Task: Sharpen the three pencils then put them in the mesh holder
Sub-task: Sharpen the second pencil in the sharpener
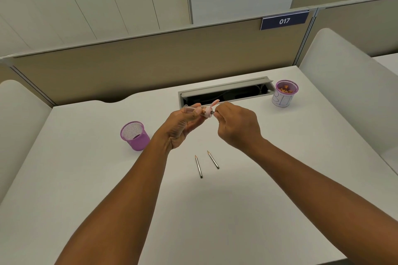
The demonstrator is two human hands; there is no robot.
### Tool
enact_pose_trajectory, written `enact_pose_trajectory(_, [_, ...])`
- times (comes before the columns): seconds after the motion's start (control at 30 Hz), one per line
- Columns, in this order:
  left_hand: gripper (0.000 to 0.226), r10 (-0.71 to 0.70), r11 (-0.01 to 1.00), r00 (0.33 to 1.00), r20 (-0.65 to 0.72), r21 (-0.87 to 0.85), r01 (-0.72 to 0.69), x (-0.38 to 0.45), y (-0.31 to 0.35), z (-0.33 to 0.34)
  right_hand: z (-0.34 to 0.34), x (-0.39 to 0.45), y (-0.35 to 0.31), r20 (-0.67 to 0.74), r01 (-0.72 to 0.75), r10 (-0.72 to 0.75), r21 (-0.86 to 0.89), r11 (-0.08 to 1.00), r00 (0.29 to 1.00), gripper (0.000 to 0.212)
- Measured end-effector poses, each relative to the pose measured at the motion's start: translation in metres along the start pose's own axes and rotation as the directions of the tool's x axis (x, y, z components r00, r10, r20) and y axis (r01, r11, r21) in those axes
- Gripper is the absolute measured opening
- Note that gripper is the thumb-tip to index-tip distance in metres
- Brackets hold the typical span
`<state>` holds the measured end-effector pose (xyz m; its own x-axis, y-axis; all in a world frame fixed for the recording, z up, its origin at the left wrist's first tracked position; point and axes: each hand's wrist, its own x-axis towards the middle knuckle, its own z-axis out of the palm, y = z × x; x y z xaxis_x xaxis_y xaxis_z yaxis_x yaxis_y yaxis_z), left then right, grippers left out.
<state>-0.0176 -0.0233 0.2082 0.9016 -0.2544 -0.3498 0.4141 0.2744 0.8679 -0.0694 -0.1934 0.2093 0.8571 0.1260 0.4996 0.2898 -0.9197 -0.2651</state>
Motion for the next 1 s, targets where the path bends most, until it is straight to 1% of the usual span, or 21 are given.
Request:
enact_pose_trajectory(0.07, [0.012, 0.004, 1.000, 1.000, 0.003, 0.010, -0.004, 0.000, -0.001, 0.000, -0.001, -0.001, -0.003, -0.027, -0.018, 0.018, 0.014, 1.000, 0.999, 0.012])
enact_pose_trajectory(0.1, [0.013, 0.005, 1.000, 1.000, 0.008, 0.012, -0.005, 0.000, -0.002, 0.000, -0.003, 0.000, -0.005, -0.017, -0.042, 0.042, 0.015, 0.999, 0.999, 0.014])
enact_pose_trajectory(0.13, [0.016, 0.005, 1.000, 1.000, 0.015, 0.014, -0.005, 0.000, -0.002, 0.000, -0.005, 0.002, -0.007, 0.024, -0.075, 0.075, 0.001, 0.997, 0.997, 0.016])
enact_pose_trajectory(0.17, [0.021, 0.004, 1.000, 1.000, 0.024, 0.018, -0.004, -0.001, -0.002, 0.000, -0.008, 0.004, -0.010, 0.096, -0.126, 0.127, -0.019, 0.992, 0.987, 0.019])
enact_pose_trajectory(0.2, [0.026, 0.001, 1.000, 0.999, 0.035, 0.026, -0.002, -0.002, -0.003, -0.001, -0.011, 0.008, -0.013, 0.190, -0.200, 0.203, -0.031, 0.979, 0.961, 0.021])
enact_pose_trajectory(0.23, [0.030, -0.003, 0.999, 0.999, 0.046, 0.036, 0.002, -0.003, -0.003, -0.001, -0.015, 0.014, -0.016, 0.301, -0.324, 0.310, -0.005, 0.946, 0.902, 0.022])
enact_pose_trajectory(0.27, [0.031, -0.006, 0.999, 0.998, 0.056, 0.047, 0.003, -0.005, -0.004, -0.001, -0.018, 0.020, -0.017, 0.417, -0.495, 0.420, 0.086, 0.864, 0.806, 0.022])
enact_pose_trajectory(0.3, [0.032, -0.005, 0.998, 0.998, 0.064, 0.056, 0.001, -0.006, -0.005, -0.001, -0.022, 0.025, -0.017, 0.538, -0.666, 0.491, 0.189, 0.722, 0.685, 0.021])
enact_pose_trajectory(0.33, [0.032, -0.003, 0.998, 0.998, 0.069, 0.062, -0.001, -0.008, -0.005, 0.000, -0.025, 0.029, -0.017, 0.636, -0.793, 0.525, 0.244, 0.559, 0.566, 0.019])
enact_pose_trajectory(0.37, [0.032, -0.001, 0.998, 0.998, 0.071, 0.067, -0.003, -0.009, -0.005, 0.000, -0.027, 0.031, -0.017, 0.700, -0.851, 0.521, 0.252, 0.460, 0.489, 0.020])
enact_pose_trajectory(0.4, [0.033, 0.000, 0.998, 0.998, 0.069, 0.064, -0.004, -0.009, -0.005, -0.001, -0.028, 0.031, -0.017, 0.728, -0.869, 0.511, 0.244, 0.430, 0.457, 0.022])
enact_pose_trajectory(0.43, [0.034, 0.000, 0.999, 0.998, 0.065, 0.054, -0.004, -0.008, -0.005, -0.002, -0.029, 0.031, -0.016, 0.740, -0.874, 0.504, 0.239, 0.422, 0.446, 0.024])
enact_pose_trajectory(0.5, [0.035, 0.001, 0.999, 0.999, 0.049, 0.032, -0.003, -0.009, -0.006, -0.003, -0.028, 0.028, -0.015, 0.731, -0.861, 0.500, 0.238, 0.450, 0.464, 0.025])
enact_pose_trajectory(0.6, [0.035, -0.004, 1.000, 1.000, 0.023, 0.001, 0.004, -0.008, -0.007, -0.007, -0.025, 0.024, -0.010, 0.697, -0.813, 0.484, 0.254, 0.524, 0.529, 0.028])
enact_pose_trajectory(0.67, [0.031, -0.006, 0.999, 1.000, 0.008, -0.034, 0.007, -0.008, -0.008, -0.011, -0.023, 0.021, -0.006, 0.677, -0.775, 0.460, 0.270, 0.571, 0.574, 0.031])
enact_pose_trajectory(0.8, [0.022, -0.023, 0.994, 0.999, -0.030, -0.109, 0.019, -0.005, -0.012, -0.016, -0.019, 0.014, -0.001, 0.654, -0.730, 0.418, 0.315, 0.607, 0.631, 0.032])
enact_pose_trajectory(0.87, [0.022, -0.030, 0.991, 0.999, -0.043, -0.131, 0.024, -0.004, -0.014, -0.018, -0.013, 0.010, 0.002, 0.660, -0.732, 0.409, 0.329, 0.596, 0.630, 0.028])
enact_pose_trajectory(1.0, [0.030, -0.029, 0.983, 0.998, -0.051, -0.180, 0.020, -0.003, -0.017, -0.024, 0.004, 0.000, 0.007, 0.681, -0.773, 0.429, 0.334, 0.540, 0.594, 0.023])
